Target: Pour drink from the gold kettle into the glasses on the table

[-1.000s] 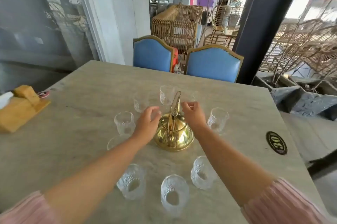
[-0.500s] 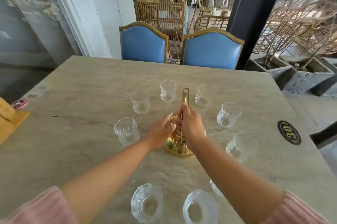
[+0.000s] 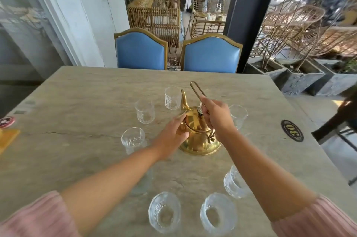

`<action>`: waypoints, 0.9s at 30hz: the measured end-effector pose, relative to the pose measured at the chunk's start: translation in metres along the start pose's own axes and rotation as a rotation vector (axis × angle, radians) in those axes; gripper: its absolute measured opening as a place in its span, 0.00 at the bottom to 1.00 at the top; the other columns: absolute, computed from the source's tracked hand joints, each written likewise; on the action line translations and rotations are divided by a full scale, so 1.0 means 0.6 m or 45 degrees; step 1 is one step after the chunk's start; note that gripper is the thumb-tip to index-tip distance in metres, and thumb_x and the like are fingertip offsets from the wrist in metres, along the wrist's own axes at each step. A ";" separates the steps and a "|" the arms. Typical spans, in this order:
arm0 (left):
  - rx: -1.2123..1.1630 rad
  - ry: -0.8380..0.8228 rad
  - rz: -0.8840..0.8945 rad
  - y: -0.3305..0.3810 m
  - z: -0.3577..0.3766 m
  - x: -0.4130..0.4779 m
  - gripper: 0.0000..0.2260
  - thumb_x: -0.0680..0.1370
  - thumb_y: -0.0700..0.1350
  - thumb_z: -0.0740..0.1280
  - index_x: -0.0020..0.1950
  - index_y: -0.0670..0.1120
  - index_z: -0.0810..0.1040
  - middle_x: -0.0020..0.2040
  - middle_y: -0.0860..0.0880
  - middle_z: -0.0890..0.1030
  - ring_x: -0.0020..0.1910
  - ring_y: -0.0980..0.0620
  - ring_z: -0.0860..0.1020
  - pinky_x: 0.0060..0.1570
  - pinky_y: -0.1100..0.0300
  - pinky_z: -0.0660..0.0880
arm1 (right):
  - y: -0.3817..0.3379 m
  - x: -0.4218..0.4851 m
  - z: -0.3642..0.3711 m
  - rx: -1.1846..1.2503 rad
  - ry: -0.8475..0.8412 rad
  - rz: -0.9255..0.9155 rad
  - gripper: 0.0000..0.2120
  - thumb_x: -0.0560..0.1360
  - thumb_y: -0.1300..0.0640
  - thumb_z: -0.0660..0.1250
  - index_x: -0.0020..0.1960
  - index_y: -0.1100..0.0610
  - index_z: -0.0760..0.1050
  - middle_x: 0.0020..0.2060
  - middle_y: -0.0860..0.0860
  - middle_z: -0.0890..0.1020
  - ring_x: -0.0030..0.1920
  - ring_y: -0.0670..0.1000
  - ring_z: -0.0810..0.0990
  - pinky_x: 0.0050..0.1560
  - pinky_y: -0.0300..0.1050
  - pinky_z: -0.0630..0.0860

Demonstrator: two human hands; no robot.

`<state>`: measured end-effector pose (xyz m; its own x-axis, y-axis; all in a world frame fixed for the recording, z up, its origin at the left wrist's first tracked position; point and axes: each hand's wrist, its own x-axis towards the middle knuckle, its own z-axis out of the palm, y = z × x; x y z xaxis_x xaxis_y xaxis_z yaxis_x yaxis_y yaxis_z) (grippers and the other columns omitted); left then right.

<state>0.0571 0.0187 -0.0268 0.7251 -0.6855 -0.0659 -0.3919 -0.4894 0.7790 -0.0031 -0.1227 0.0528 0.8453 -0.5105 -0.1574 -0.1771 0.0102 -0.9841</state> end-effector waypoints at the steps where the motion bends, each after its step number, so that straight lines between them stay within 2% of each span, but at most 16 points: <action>1: -0.021 0.068 0.038 0.010 -0.005 -0.005 0.29 0.77 0.54 0.59 0.77 0.56 0.53 0.76 0.51 0.60 0.75 0.52 0.58 0.72 0.45 0.58 | -0.019 -0.007 -0.006 -0.038 -0.022 -0.041 0.20 0.78 0.52 0.62 0.29 0.55 0.64 0.21 0.49 0.63 0.19 0.45 0.59 0.19 0.35 0.59; 5: -0.036 0.267 0.187 0.057 -0.013 -0.033 0.26 0.78 0.56 0.59 0.75 0.57 0.55 0.75 0.51 0.62 0.73 0.53 0.59 0.72 0.46 0.59 | -0.084 -0.049 -0.036 -0.058 -0.069 -0.133 0.20 0.77 0.52 0.63 0.29 0.55 0.65 0.19 0.48 0.64 0.19 0.46 0.59 0.20 0.37 0.60; 9: 0.045 0.326 0.290 0.108 -0.006 -0.073 0.27 0.79 0.61 0.56 0.76 0.59 0.52 0.78 0.50 0.56 0.77 0.53 0.53 0.74 0.46 0.55 | -0.117 -0.097 -0.074 0.001 -0.090 -0.164 0.20 0.76 0.52 0.65 0.28 0.55 0.65 0.18 0.47 0.63 0.19 0.47 0.58 0.20 0.38 0.58; 13: 0.086 0.389 0.323 0.165 0.029 -0.129 0.27 0.79 0.60 0.56 0.77 0.55 0.54 0.78 0.51 0.56 0.77 0.54 0.53 0.74 0.48 0.54 | -0.127 -0.157 -0.126 0.021 -0.169 -0.134 0.19 0.76 0.52 0.65 0.29 0.55 0.66 0.21 0.49 0.63 0.20 0.47 0.57 0.18 0.36 0.56; 18: 0.062 0.497 0.343 0.244 0.104 -0.216 0.28 0.79 0.56 0.59 0.77 0.51 0.55 0.76 0.52 0.61 0.74 0.56 0.58 0.71 0.59 0.56 | -0.118 -0.243 -0.200 -0.054 -0.287 -0.144 0.19 0.76 0.51 0.65 0.29 0.54 0.65 0.20 0.47 0.63 0.20 0.46 0.57 0.20 0.37 0.55; 22: 0.021 0.482 0.254 0.287 0.169 -0.281 0.28 0.79 0.55 0.60 0.77 0.51 0.55 0.75 0.53 0.61 0.71 0.61 0.59 0.69 0.63 0.57 | -0.100 -0.297 -0.255 -0.098 -0.367 -0.086 0.20 0.76 0.52 0.65 0.29 0.54 0.65 0.17 0.46 0.62 0.18 0.46 0.56 0.20 0.36 0.53; 27: 0.181 0.380 0.284 0.311 0.236 -0.345 0.28 0.79 0.58 0.58 0.76 0.53 0.54 0.78 0.51 0.57 0.76 0.55 0.55 0.72 0.58 0.56 | -0.072 -0.348 -0.303 -0.160 -0.475 -0.020 0.20 0.76 0.52 0.65 0.29 0.54 0.65 0.17 0.45 0.62 0.17 0.45 0.56 0.18 0.34 0.53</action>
<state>-0.2464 -0.0070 0.0442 0.7378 -0.6070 0.2954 -0.6177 -0.4304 0.6582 -0.2635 -0.1730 0.1432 0.9695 -0.1618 -0.1843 -0.2036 -0.1124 -0.9726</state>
